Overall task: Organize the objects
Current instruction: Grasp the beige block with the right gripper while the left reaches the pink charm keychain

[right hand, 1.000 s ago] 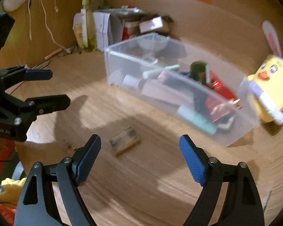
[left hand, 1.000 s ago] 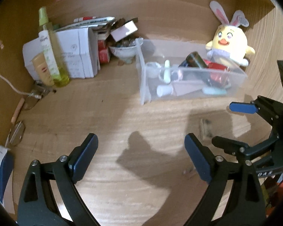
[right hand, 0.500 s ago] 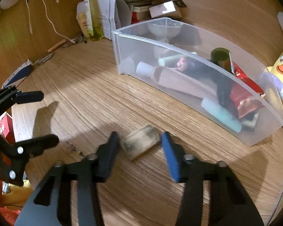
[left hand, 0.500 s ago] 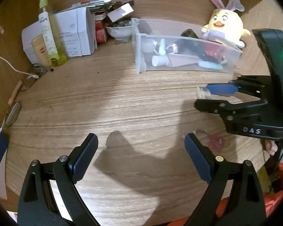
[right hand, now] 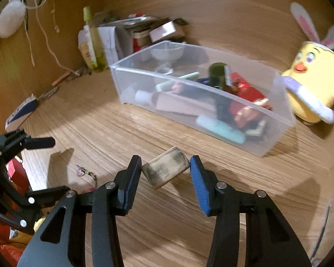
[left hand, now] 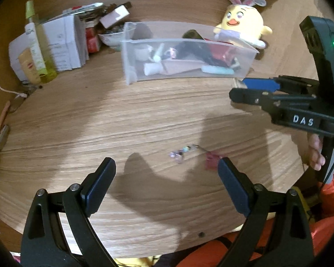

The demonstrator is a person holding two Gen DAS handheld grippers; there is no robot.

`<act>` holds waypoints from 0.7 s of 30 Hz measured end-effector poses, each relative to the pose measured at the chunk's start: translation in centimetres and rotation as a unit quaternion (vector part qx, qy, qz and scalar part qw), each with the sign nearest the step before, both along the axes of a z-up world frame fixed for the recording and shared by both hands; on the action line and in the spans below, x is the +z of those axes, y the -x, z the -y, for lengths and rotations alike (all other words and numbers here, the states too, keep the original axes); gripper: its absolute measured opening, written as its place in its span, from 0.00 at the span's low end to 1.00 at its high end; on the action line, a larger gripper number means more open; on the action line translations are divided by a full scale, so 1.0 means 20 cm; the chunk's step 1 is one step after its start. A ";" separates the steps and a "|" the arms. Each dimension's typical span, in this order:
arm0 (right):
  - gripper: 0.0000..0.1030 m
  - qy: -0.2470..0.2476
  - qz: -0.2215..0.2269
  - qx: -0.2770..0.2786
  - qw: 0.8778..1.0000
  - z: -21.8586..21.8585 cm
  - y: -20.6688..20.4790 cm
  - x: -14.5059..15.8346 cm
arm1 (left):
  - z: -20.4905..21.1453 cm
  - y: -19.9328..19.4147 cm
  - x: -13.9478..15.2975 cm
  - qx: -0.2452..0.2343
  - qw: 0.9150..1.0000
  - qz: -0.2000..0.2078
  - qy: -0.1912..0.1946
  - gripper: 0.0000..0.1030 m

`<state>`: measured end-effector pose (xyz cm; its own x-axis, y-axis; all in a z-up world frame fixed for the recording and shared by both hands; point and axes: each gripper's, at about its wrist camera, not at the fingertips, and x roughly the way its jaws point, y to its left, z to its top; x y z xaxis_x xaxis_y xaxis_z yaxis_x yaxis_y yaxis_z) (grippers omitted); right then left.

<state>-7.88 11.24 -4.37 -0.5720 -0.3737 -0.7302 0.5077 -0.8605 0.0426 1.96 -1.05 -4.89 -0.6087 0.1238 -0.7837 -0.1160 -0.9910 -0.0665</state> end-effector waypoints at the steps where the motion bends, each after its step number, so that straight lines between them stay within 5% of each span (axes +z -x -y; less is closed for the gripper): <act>1: 0.41 0.001 -0.001 -0.003 1.000 -0.02 -0.01 0.00 | -0.02 0.00 -0.01 -0.004 1.000 0.002 0.001 0.91; 12: 0.41 0.020 0.001 -0.019 1.000 -0.14 -0.04 0.00 | -0.13 0.05 -0.06 -0.027 1.000 0.002 0.012 0.91; 18: 0.41 0.026 -0.001 -0.016 1.000 -0.14 -0.04 0.00 | -0.13 0.06 -0.07 -0.014 0.999 -0.014 0.026 0.70; 21: 0.41 0.028 -0.002 -0.014 1.000 -0.14 -0.04 0.00 | -0.12 0.05 -0.06 -0.015 0.999 -0.024 0.026 0.50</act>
<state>-7.03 14.02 -4.34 -0.5850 -0.3986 -0.7063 0.4843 -0.8702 0.0900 0.97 1.43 -6.10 -0.6426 0.1011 -0.7595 -0.1465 -0.9892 -0.0077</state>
